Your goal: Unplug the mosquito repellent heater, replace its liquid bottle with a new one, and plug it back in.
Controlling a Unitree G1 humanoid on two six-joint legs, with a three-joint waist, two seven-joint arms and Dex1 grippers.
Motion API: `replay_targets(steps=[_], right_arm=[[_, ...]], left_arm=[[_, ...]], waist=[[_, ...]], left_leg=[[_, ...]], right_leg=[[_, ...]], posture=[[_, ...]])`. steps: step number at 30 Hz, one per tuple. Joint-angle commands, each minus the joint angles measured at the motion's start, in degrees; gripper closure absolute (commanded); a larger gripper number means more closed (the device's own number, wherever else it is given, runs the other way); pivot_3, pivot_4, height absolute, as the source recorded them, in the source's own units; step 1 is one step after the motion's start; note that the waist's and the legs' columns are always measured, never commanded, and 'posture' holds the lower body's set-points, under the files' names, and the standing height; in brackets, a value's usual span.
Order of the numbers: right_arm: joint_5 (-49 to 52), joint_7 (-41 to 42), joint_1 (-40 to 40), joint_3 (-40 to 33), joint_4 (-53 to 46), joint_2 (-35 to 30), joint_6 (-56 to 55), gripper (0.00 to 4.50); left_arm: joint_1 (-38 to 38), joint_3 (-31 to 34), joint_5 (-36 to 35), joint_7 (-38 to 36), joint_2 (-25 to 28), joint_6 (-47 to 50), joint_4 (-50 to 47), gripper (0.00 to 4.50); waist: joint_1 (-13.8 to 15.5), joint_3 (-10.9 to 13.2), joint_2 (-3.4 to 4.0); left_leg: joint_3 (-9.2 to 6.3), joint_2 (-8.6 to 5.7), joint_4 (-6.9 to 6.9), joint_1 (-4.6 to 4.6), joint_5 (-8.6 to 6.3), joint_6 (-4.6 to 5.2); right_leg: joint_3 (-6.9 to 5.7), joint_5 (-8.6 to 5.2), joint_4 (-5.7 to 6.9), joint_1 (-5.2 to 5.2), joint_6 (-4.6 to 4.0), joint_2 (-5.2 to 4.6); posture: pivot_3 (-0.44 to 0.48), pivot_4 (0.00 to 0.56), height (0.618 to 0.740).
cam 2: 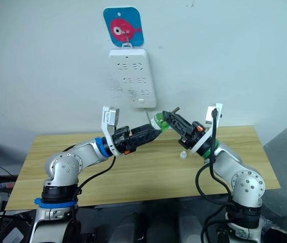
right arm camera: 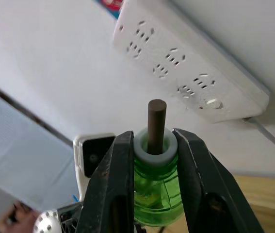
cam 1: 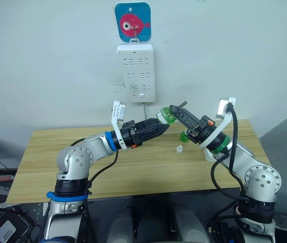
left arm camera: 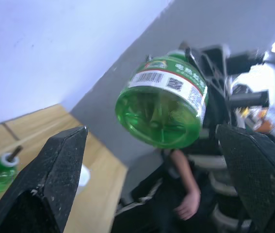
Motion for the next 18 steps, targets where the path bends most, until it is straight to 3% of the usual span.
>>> replay_targets(steps=[1,11,18], right_arm=[[6.2,-4.5,-0.1,0.7,-1.4,1.1,-2.5,3.67],[11.9,-9.8,0.0,4.1,-2.1,0.7,-7.6,3.67],[13.8,-10.6,0.7,6.5,-2.7,-0.5,-9.6,3.67]], left_arm=[[-2.1,3.4,-7.1,6.0,-2.5,2.3,-1.0,0.00],[-2.0,4.7,-15.7,14.3,-5.7,3.5,-0.6,0.00],[-2.2,4.6,-17.5,15.8,-6.0,2.5,0.4,2.07]], waist=[[0.0,0.0,-0.01],[-0.3,-0.2,-0.01],[-0.4,-0.2,-0.02]], left_leg=[[0.01,-0.01,0.00,0.00,0.00,0.00],[0.04,-0.01,0.00,0.00,0.00,0.00],[0.05,-0.01,-0.01,-0.01,0.00,0.00]], right_leg=[[0.00,0.00,0.00,0.00,0.00,0.00],[0.06,0.00,-0.03,0.00,0.00,0.03],[0.07,0.00,-0.05,0.00,0.01,0.05]], posture=[[-0.206,0.185,0.740],[-0.213,0.181,0.740],[-0.213,0.178,0.740]])
